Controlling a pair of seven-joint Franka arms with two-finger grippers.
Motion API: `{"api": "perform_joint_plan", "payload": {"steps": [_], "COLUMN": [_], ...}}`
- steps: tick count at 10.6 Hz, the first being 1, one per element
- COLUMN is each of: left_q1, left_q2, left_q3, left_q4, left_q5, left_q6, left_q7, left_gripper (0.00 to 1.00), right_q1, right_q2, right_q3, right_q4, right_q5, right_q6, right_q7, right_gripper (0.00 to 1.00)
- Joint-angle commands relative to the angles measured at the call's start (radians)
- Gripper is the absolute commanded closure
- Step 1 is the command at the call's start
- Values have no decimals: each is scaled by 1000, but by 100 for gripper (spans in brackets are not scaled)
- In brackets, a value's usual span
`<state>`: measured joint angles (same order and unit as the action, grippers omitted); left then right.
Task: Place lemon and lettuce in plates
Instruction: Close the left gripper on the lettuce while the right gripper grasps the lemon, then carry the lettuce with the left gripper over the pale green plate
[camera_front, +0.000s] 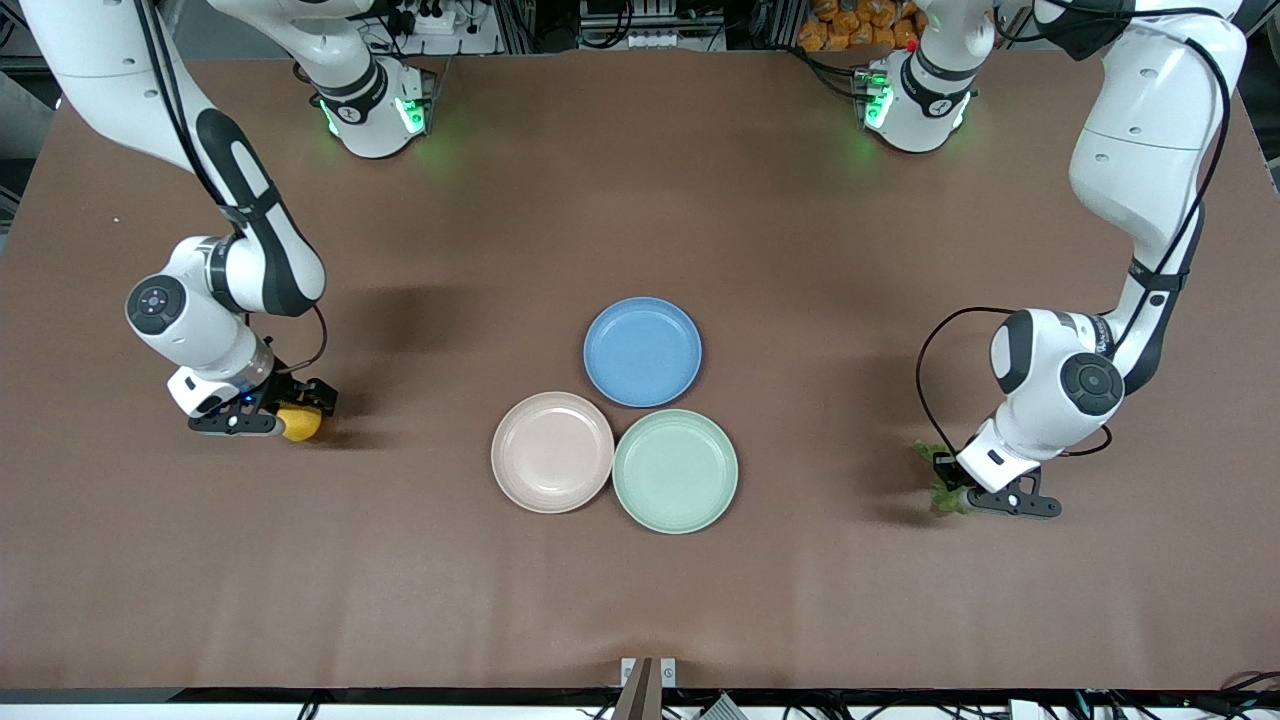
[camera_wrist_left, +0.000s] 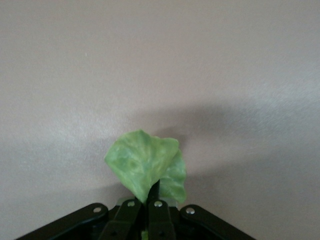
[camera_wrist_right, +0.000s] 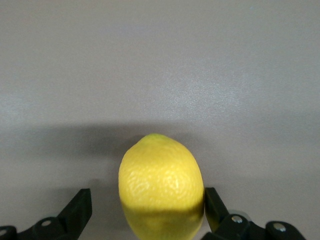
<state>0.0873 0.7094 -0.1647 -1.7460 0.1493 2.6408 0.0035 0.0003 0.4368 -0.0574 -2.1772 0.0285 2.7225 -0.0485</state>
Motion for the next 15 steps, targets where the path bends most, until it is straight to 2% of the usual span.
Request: {"api": "perform_joint_plan", "payload": {"steps": [1,5,9,13,15], "left_q1": [-30,-26,-37,-173,-244], "left_q2": [-57,-82,-80,-55,-21], "left_q3": [-10,-74,-169,-184,-174], "left_q4": [-7,-3,34,103,141], "left_q5": [13,1,1,4,7], "left_q6": [-8,-12,-12,-12,-7], "left_q7": [-8,-16,-147,-382,-508], "left_gripper": [100,100,100,100,100], "right_q1": [-11,-13,-13,-13,-14], "right_q2": [45,65,74,94,97], "right_q3": [11,10,10,10,8], "right_q4": [28,43,53,76,76], "right_q5": [14,13,10,7,10], "right_q6": [23,23,23,23,23], "right_q7": [-8,-8,-10,-10,-59], "right_gripper": [0,0,0,3,13]}}
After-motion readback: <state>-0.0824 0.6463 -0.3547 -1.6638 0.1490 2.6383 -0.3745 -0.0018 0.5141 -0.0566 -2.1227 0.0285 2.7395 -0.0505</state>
